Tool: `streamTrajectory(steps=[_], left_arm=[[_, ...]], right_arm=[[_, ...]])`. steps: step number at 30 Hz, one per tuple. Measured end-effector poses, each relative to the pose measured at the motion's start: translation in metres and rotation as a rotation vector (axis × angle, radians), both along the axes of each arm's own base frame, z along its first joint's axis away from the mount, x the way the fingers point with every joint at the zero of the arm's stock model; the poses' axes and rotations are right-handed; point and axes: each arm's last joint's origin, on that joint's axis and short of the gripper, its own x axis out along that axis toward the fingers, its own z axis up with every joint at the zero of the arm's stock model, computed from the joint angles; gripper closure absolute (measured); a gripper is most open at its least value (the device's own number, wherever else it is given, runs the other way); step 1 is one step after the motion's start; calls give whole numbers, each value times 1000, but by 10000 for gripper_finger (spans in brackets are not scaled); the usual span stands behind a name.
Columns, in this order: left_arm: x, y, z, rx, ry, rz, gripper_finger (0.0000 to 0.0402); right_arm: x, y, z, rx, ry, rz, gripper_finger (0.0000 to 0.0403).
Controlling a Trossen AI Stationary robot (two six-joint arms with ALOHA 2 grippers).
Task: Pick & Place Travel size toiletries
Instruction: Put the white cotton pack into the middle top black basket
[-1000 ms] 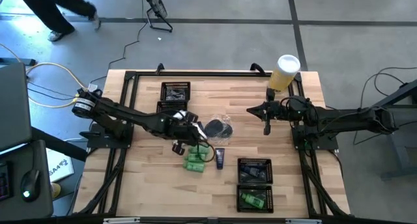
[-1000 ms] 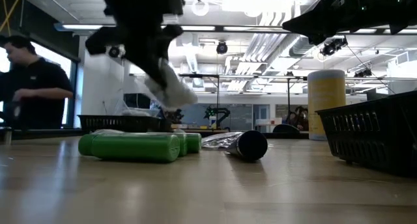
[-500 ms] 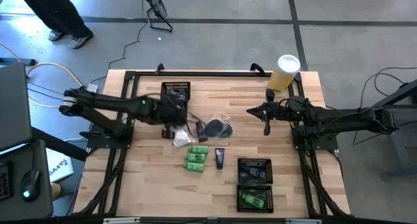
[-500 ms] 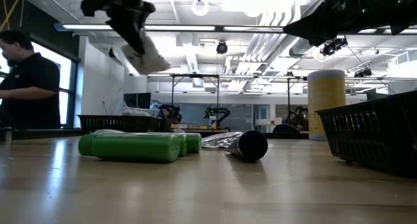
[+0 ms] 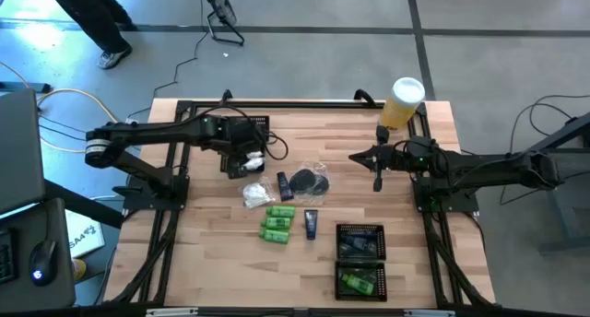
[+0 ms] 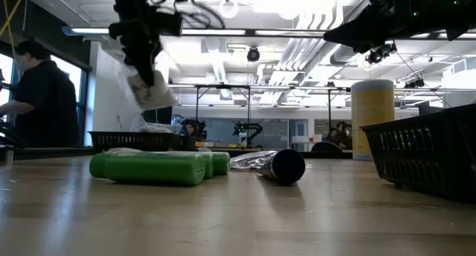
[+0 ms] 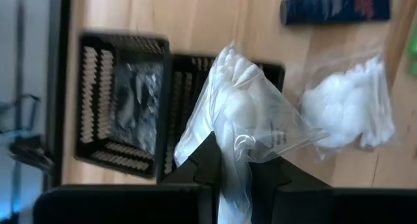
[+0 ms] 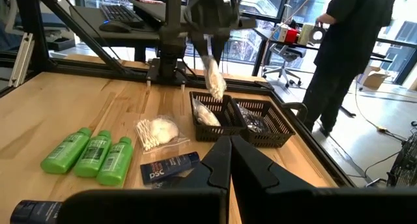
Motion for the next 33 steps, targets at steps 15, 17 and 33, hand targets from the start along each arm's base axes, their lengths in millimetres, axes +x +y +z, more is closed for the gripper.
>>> streamTrajectory(steps=[15,17,33], left_arm=[[-14,27,-53,-88,26,94,364],[-15,32,-60,-95,1,95,364],[-18,45,-69,-123,-59,126,364]], right_arm=[[0,0,-1,1,8,0,401],[0,0,-1,1,8,1,401],[0,0,-1,0,8,1,401]])
